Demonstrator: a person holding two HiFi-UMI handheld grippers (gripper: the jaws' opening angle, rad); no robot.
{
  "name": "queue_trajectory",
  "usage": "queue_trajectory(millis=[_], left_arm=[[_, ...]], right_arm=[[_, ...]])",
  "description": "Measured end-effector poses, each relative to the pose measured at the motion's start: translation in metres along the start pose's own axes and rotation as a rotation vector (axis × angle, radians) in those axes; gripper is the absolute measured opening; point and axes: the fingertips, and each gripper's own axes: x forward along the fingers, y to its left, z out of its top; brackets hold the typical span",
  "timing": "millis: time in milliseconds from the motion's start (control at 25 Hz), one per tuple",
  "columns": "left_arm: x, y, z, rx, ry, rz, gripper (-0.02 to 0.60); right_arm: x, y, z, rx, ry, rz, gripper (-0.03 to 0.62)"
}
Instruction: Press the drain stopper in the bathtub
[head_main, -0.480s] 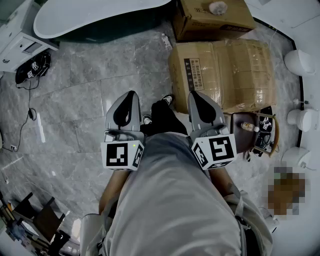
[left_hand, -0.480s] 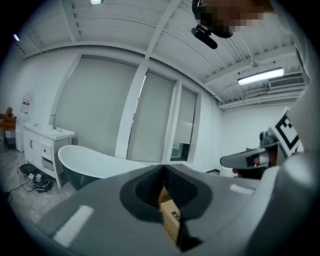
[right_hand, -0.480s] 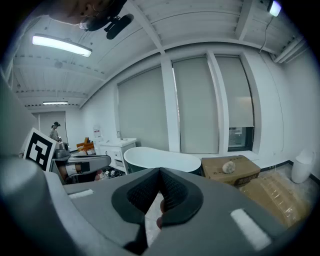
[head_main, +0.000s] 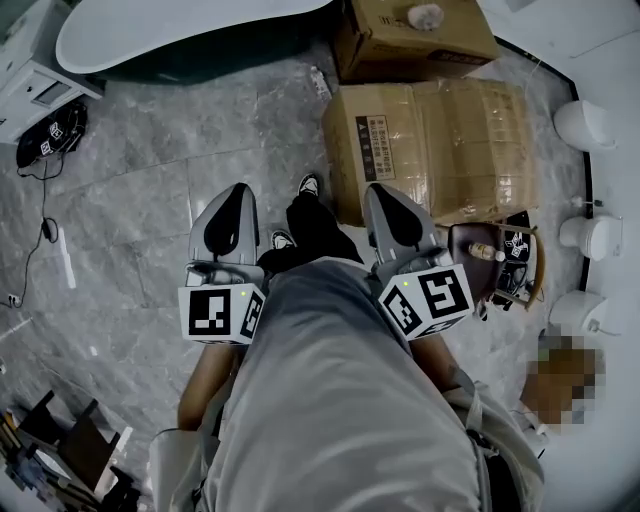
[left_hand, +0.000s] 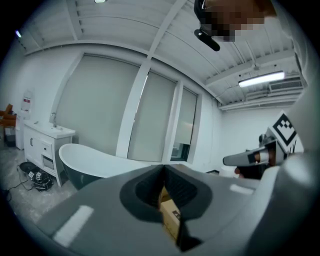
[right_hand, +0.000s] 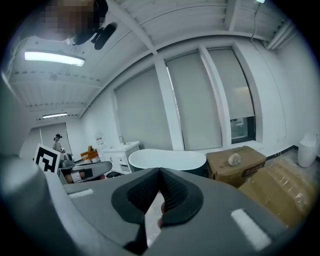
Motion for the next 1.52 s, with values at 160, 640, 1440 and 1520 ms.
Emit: queue_trajectory(millis=[160,640,1440,1520], left_arm=[[0.018,0.017,0.009,0.005,-0.005,0.031,0.000],[0.132,0.059,0.031,-0.043,0.035,0.045,0.000],[0.322,0.074,0.079,-0.026,0.051,0.053,0.000],[0.332,0.074,0.082,-0.024,0.049,0.061,0.000]], right_arm=[[0.024,-0.010,0.013,-0.017,-0.015,0.001,-0.002],[0.137,-0.070,0.053,0.008,0.024,0.030,-0.002],[0.282,-0.186,0.117,0.052,0.032,0.100,-0.002],[0.291,-0.193,0.121,0.053,0.032,0.113,-0.002]])
